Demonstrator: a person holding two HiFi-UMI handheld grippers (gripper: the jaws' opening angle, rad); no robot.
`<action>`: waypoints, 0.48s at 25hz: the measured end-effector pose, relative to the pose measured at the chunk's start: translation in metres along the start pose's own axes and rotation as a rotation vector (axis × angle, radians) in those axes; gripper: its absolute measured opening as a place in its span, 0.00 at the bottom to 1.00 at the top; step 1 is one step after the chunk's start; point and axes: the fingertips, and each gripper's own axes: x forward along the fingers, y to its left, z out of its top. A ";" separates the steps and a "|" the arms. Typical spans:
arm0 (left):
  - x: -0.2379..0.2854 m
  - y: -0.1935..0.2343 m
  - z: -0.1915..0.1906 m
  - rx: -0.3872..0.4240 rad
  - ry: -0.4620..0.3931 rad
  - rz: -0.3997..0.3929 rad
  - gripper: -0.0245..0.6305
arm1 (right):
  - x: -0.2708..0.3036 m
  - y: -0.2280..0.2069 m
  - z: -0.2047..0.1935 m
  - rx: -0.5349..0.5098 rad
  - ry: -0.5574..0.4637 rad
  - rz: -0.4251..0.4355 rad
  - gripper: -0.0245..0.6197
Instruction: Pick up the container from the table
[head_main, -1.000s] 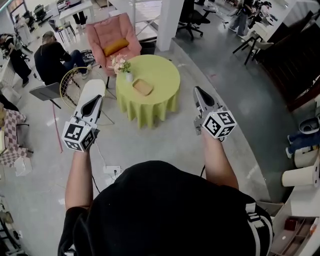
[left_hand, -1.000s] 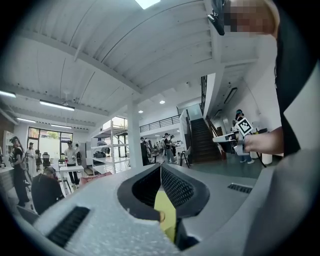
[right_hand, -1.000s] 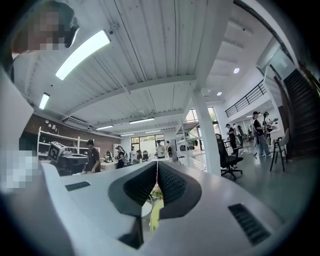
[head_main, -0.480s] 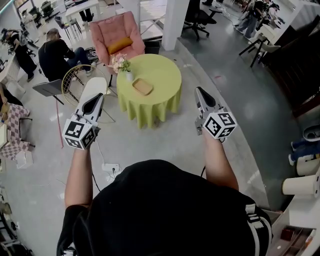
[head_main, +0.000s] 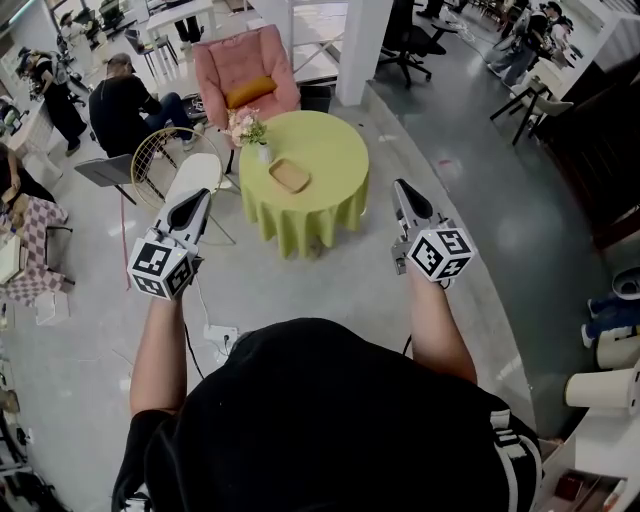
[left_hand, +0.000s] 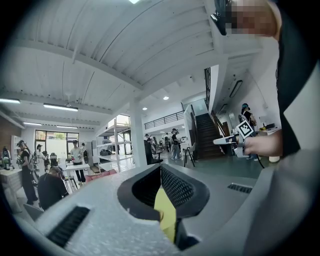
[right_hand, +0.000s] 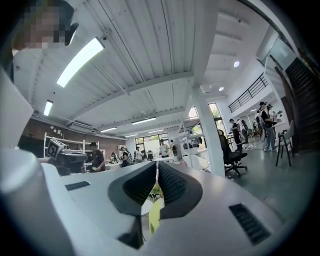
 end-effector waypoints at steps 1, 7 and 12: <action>0.000 0.000 0.001 -0.001 0.000 0.004 0.07 | 0.001 -0.001 0.001 0.001 -0.003 0.000 0.07; 0.004 0.001 -0.006 -0.016 0.015 0.002 0.07 | 0.005 0.001 -0.010 0.007 0.023 0.016 0.08; 0.007 0.013 -0.021 -0.030 0.019 0.001 0.07 | 0.016 0.002 -0.026 0.012 0.047 0.017 0.08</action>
